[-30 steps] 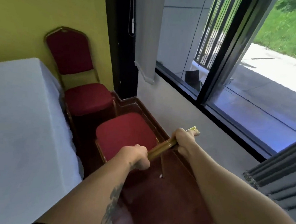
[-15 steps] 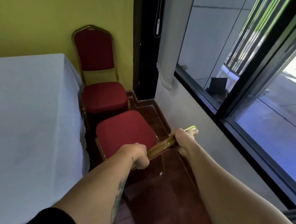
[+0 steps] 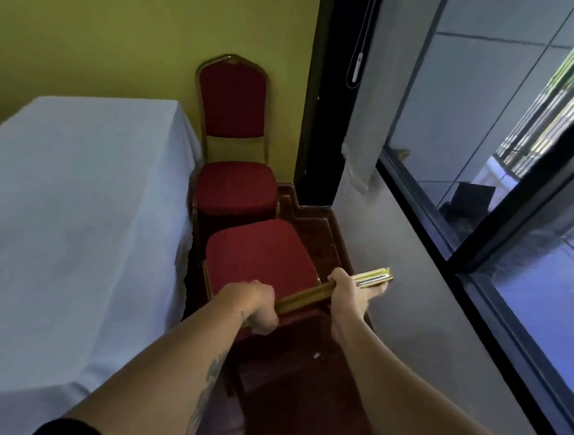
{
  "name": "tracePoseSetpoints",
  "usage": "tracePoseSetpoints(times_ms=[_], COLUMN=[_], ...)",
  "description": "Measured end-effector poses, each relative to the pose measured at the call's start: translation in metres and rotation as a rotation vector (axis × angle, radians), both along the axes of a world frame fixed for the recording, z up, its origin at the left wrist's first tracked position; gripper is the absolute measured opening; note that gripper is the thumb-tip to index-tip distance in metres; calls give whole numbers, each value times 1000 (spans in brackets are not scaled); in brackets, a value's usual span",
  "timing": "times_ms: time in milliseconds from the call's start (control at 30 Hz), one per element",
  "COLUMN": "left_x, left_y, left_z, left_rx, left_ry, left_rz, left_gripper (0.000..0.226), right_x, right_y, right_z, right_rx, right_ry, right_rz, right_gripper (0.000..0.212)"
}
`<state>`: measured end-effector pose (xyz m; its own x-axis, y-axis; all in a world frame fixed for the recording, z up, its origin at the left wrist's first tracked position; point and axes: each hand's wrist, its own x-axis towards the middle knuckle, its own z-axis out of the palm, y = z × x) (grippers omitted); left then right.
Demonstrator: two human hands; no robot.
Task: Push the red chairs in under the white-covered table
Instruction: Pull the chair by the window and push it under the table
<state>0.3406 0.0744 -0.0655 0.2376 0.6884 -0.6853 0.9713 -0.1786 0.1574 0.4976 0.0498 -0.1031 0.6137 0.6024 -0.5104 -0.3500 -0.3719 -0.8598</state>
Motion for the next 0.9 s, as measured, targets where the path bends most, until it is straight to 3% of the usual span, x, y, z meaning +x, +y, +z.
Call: tracePoseSetpoints(times_ms=[133, 433, 633, 900], left_x=[8, 71, 99, 92], left_y=[-17, -64, -80, -80], left_z=[2, 8, 22, 21], left_rx=[76, 94, 35, 43], left_ry=[-10, 16, -50, -86], left_rz=[149, 385, 482, 561], left_gripper=[42, 48, 44, 37], right_x=[11, 72, 111, 113], right_y=[-3, -13, -3, 41], right_z=[-2, -5, -3, -2], right_rx=[-33, -58, -16, -167], right_ry=[12, 25, 18, 12], right_rz=[96, 390, 526, 839], right_gripper=[118, 128, 114, 86])
